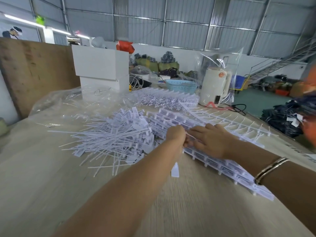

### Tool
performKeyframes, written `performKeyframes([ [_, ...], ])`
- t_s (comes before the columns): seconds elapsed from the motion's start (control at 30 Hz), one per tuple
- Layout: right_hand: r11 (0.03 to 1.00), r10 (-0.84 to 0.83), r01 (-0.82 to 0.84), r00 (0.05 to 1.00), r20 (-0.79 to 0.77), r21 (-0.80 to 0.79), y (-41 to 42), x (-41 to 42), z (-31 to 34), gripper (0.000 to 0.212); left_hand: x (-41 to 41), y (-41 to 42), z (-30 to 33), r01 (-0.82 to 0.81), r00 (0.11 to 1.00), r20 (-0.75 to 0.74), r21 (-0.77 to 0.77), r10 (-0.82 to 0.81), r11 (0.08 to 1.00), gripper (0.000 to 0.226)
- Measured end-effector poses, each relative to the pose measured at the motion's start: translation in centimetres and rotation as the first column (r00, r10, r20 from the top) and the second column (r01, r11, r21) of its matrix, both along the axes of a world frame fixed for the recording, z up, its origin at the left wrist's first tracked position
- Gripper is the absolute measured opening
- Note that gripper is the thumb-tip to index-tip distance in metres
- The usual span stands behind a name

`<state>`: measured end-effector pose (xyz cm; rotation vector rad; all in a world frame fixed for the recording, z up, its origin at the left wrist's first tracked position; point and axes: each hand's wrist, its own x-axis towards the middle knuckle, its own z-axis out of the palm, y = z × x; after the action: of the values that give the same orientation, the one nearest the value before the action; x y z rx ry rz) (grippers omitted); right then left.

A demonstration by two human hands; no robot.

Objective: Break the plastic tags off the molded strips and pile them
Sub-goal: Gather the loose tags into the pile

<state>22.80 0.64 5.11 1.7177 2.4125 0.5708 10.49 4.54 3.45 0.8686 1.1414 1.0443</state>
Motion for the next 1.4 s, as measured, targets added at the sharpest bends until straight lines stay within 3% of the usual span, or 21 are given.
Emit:
performKeyframes([
  [0.07,0.995,0.093,-0.090,0.993,-0.072,0.036,-0.5,0.4,-0.2,0.045,-0.2,-0.5,-0.1,0.051,0.998,0.036,-0.016,-0.051,0.999,0.029],
  [0.13,0.965,0.234,-0.190,0.937,-0.259,0.184,-0.7,0.8,0.0,0.033,-0.4,-0.9,-0.4,0.118,0.992,0.046,0.003,-0.118,0.993,0.023],
  [0.17,0.952,0.252,-0.163,0.897,-0.362,0.260,-0.4,1.0,0.1,0.029,-0.5,-0.8,-0.7,0.155,0.988,0.025,0.007,-0.155,0.988,0.019],
  [0.23,0.964,0.092,0.065,0.828,-0.554,0.257,0.8,1.9,0.5,0.027,-1.2,-0.6,-1.0,0.203,0.978,-0.041,0.003,-0.203,0.979,0.016],
  [0.27,0.966,-0.088,0.212,0.805,-0.587,0.145,1.4,2.2,0.6,0.031,-1.6,-0.8,-1.0,0.211,0.975,-0.065,-0.014,-0.212,0.977,0.020],
  [0.33,0.918,-0.378,0.386,0.786,-0.490,-0.090,2.2,2.9,0.5,0.038,-2.1,-0.6,-1.6,0.217,0.972,-0.086,-0.017,-0.218,0.976,0.024],
  [0.37,0.905,-0.416,0.409,0.795,-0.441,-0.117,2.4,3.1,0.3,0.038,-2.2,-0.5,-1.9,0.213,0.973,-0.084,-0.018,-0.214,0.977,0.026],
  [0.5,0.919,-0.361,0.395,0.817,-0.451,-0.020,2.2,2.9,0.7,0.034,-1.1,-0.3,-1.9,0.150,0.986,-0.066,-0.006,-0.150,0.989,0.026],
  [0.6,0.912,-0.402,0.377,0.741,-0.538,-0.161,2.3,3.0,1.4,0.042,-0.3,-0.4,-1.8,0.138,0.985,-0.107,0.018,-0.135,0.990,0.037],
  [0.7,0.886,-0.456,0.402,0.659,-0.598,-0.232,2.7,3.8,1.8,0.036,-0.1,-0.4,-1.7,0.140,0.986,-0.098,0.017,-0.137,0.990,0.036],
  [0.8,0.867,-0.490,0.459,0.705,-0.513,-0.196,3.0,4.0,1.6,0.031,-0.3,-0.8,-1.5,0.161,0.986,-0.046,-0.004,-0.161,0.987,0.028],
  [0.9,0.851,-0.488,0.525,0.776,-0.399,-0.021,2.9,3.5,1.6,0.026,-0.7,-1.2,-1.4,0.109,0.991,-0.089,0.048,-0.104,0.993,0.027],
  [0.97,0.824,-0.472,0.561,0.758,-0.451,0.081,2.8,3.7,2.0,0.029,-1.1,-1.2,-1.4,0.028,0.986,-0.168,0.131,-0.006,0.991,0.033],
  [1.07,0.832,-0.376,0.527,0.766,-0.522,0.174,3.0,3.9,2.7,0.025,-1.3,-1.6,-0.9,0.023,0.976,-0.211,0.332,0.051,0.943,0.012],
  [1.2,0.927,-0.288,0.367,0.831,-0.477,0.079,2.7,2.5,3.1,0.021,-0.7,-2.5,0.5,0.128,0.945,-0.316,0.607,0.090,0.784,0.013],
  [1.27,0.919,-0.285,0.372,0.858,-0.426,0.134,2.3,2.0,3.1,0.021,-0.1,-2.6,0.8,0.227,0.902,-0.415,0.695,0.123,0.682,0.021],
  [1.33,0.916,-0.251,0.359,0.861,-0.443,0.178,1.8,1.7,3.3,0.024,0.4,-2.3,0.7,0.329,0.846,-0.522,0.671,0.108,0.665,0.031],
  [1.4,0.933,-0.253,0.336,0.869,-0.425,0.131,1.2,1.4,3.3,0.023,0.6,-1.6,0.4,0.456,0.719,-0.688,0.580,0.105,0.675,0.040],
])
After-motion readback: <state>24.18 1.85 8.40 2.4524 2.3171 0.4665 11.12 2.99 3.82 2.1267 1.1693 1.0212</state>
